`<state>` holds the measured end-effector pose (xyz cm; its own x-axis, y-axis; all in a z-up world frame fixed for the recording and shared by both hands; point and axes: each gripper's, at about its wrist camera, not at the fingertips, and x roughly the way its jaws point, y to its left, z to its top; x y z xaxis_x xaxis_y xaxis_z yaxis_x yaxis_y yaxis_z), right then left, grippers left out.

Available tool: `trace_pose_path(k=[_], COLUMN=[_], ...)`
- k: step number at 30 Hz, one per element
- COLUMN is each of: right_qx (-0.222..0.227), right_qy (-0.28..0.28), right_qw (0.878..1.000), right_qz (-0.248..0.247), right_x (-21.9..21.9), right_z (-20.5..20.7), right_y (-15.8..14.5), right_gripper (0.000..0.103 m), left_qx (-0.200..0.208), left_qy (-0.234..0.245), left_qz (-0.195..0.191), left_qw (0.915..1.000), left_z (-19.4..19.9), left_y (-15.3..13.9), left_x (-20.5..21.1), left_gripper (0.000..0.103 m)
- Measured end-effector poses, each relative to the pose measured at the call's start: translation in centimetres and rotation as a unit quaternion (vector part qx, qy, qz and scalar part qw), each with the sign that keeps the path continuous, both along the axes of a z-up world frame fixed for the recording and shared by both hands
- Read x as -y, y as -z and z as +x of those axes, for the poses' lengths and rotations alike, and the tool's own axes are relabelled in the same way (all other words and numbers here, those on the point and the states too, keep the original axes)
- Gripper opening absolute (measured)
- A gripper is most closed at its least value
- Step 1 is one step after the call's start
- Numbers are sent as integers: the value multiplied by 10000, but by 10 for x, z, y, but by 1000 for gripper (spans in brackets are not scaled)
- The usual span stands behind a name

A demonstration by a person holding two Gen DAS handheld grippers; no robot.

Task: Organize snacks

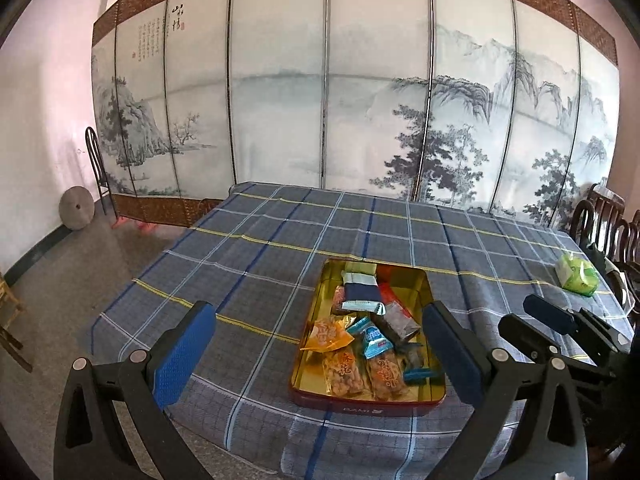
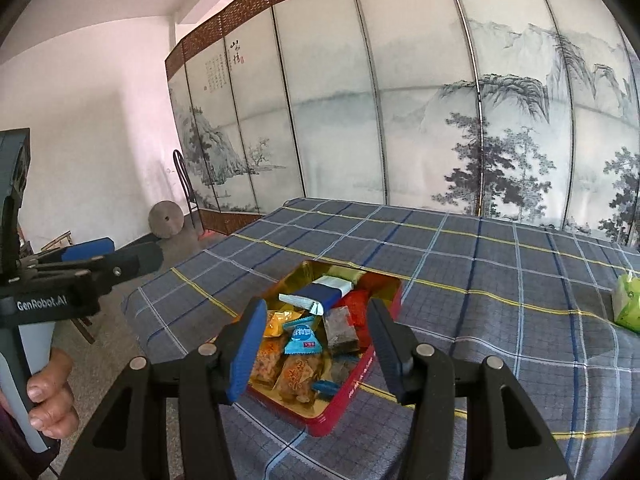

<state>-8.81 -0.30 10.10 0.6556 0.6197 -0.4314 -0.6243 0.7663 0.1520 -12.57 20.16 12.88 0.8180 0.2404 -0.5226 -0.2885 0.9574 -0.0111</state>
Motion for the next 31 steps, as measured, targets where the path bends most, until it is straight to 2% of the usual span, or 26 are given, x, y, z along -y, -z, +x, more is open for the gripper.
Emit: trace_pose_path(k=[4, 9, 11, 16, 20, 24, 31], right_qx=[-21, -108, -157, -544, -973, -1412, -1965], right_qy=[85, 229, 358, 946, 1624, 2218, 2840], right_qw=[10000, 9997, 9992, 9935, 9796, 9581, 9266], right_qz=[9, -16, -108, -326, -669, -1135, -1486], right_x=[10, 26, 38, 95, 157, 215, 286], right_z=[-1, 2, 7, 40, 80, 119, 169], right_y=[1, 7, 14, 40, 68, 97, 137], right_gripper=[53, 54, 59, 61, 61, 61, 61], left_qx=[-99, -273, -390, -736, -785, -873, -1201], left_qy=[-41, 1, 39, -66, -62, -42, 33], left_qz=[210, 212, 191, 262, 428, 645, 596], left_qw=[9997, 9994, 9990, 9969, 9960, 9941, 9910], left_z=[-1, 2, 6, 20, 30, 40, 61], left_y=[1, 6, 9, 23, 33, 39, 46], left_x=[8, 13, 15, 22, 32, 45, 57], left_gripper=[102, 103, 103, 103, 103, 102, 102])
